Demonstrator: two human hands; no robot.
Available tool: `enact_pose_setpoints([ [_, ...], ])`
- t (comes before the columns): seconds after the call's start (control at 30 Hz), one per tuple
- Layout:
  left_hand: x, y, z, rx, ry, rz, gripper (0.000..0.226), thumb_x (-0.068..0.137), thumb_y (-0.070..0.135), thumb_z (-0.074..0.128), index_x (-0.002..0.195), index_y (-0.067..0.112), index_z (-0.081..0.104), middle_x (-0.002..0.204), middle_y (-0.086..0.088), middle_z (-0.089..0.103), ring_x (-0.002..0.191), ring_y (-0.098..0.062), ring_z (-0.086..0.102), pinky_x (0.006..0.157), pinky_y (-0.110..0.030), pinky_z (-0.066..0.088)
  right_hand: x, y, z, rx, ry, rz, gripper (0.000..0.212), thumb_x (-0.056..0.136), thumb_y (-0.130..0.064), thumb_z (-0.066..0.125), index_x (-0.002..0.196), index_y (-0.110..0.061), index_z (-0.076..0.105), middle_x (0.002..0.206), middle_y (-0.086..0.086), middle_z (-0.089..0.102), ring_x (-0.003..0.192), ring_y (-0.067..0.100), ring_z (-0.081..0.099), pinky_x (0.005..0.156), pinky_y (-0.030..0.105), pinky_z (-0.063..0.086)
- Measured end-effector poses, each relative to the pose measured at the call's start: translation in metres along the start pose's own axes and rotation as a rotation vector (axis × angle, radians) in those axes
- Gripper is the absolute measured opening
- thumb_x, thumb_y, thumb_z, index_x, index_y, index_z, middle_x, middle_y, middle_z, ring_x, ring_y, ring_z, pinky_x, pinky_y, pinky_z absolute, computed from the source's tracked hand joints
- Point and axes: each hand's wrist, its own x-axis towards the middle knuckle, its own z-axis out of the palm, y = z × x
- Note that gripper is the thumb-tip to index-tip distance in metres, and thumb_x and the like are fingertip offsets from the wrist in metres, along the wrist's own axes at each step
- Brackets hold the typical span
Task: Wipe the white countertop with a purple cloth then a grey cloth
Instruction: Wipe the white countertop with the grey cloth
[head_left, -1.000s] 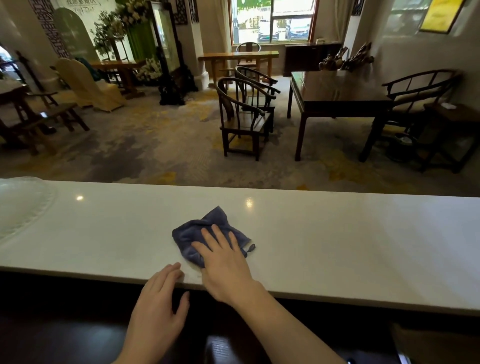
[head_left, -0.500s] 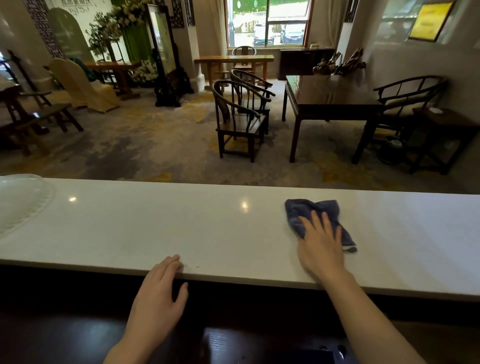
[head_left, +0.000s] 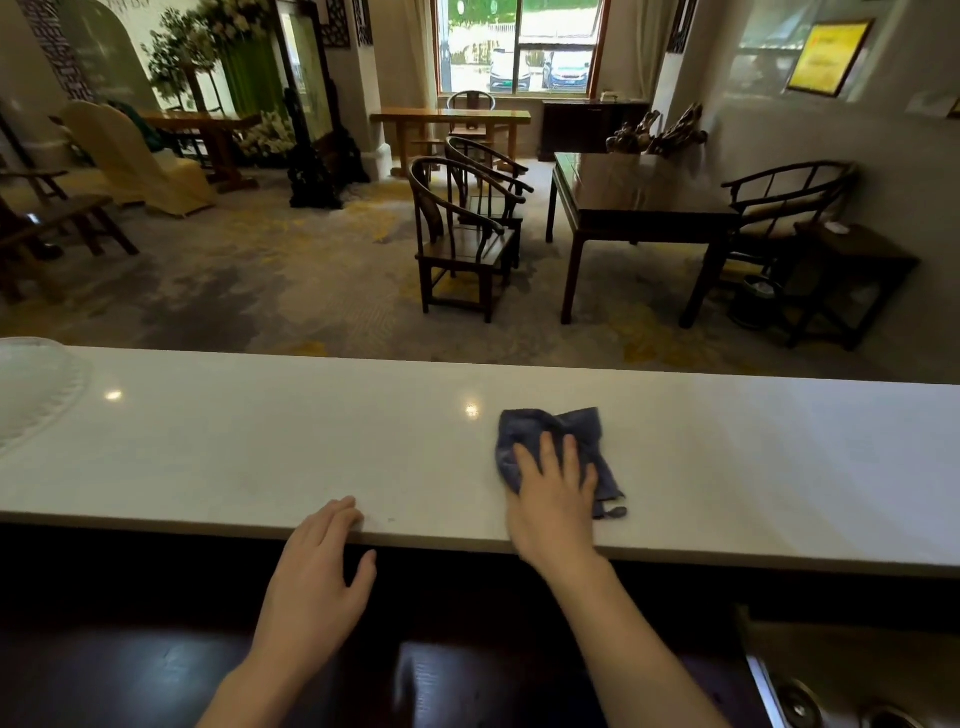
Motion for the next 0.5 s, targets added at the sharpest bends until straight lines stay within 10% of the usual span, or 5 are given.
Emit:
enact_pose_setpoints([
  [0.5, -0.003, 0.009, -0.012, -0.418, 0.103, -0.206, 0.074, 0.073, -0.007, 0.065, 0.14, 0.008, 0.037, 0.143, -0.01, 0.041, 0.128, -0.024, 0.048, 0.105, -0.029, 0.035, -0.044, -0.118, 0.025, 0.21, -0.194, -0.472, 0.053, 0.096, -0.031, 0.05, 0.149, -0.027, 0.041, 0.168, 0.001, 0.023, 0.156, 0.024, 0.003, 0.125, 0.052, 0.0],
])
